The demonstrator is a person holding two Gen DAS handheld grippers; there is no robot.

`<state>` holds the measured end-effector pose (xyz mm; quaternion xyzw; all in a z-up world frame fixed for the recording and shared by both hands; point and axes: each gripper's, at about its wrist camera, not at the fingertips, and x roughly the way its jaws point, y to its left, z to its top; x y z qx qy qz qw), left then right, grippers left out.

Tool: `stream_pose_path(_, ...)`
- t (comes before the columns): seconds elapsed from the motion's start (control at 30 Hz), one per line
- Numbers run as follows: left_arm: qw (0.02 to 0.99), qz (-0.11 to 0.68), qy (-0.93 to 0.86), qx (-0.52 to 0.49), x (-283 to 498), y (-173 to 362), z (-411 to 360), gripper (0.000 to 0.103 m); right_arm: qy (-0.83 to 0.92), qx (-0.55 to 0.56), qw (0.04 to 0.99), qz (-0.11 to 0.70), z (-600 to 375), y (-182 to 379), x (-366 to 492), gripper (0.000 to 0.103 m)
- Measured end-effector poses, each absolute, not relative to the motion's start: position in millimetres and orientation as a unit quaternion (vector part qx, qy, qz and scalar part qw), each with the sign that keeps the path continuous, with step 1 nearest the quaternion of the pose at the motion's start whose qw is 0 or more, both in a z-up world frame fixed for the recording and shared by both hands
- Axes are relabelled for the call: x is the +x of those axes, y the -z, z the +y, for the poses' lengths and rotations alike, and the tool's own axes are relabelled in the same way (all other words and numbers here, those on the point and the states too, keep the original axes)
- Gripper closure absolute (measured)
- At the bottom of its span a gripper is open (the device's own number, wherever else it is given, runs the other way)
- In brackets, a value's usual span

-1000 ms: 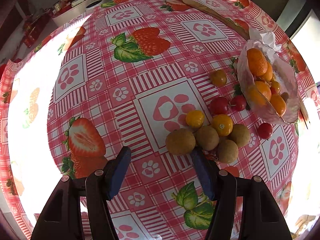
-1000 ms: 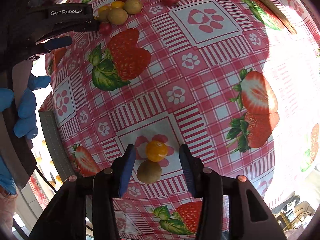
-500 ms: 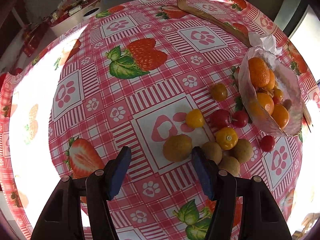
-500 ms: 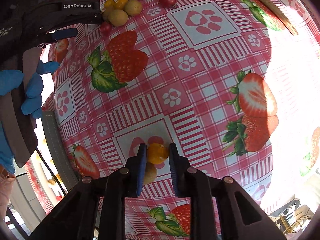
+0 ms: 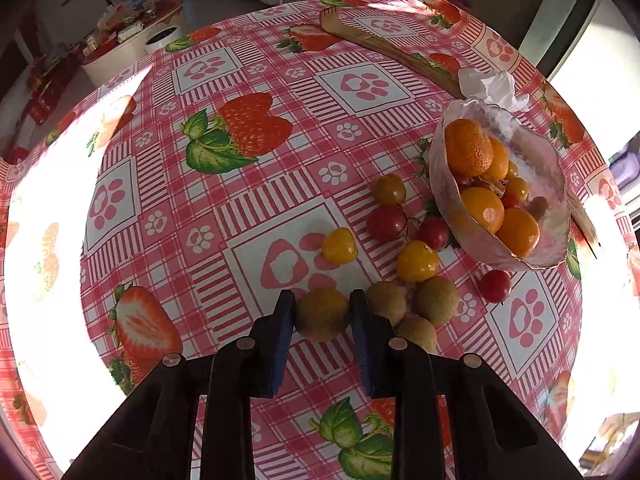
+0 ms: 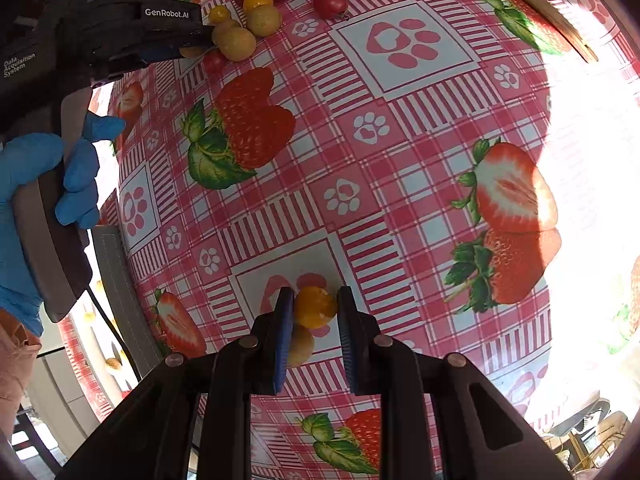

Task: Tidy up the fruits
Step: 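Carry both fruits over the white tray and open both grippers to release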

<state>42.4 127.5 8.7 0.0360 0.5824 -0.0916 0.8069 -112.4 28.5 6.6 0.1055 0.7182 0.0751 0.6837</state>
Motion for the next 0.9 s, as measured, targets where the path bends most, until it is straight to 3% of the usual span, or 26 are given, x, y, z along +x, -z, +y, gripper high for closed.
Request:
stream_pose_path(0.5, 0.814, 0.575, 0.087, -0.006, -43.5, -51.6, 166.9, 0.073, -0.079, 0.119, 0.694, 0.706, -6.1, -37.5, -112.1, 0.079)
stream_pose_path(0.9, 0.812, 0.581, 0.033, -0.049, -125.5, -71.5, 228.9, 0.073, -0.097, 0.086, 0.697, 0.705, 28.6, -50.3, -127.2, 0.079)
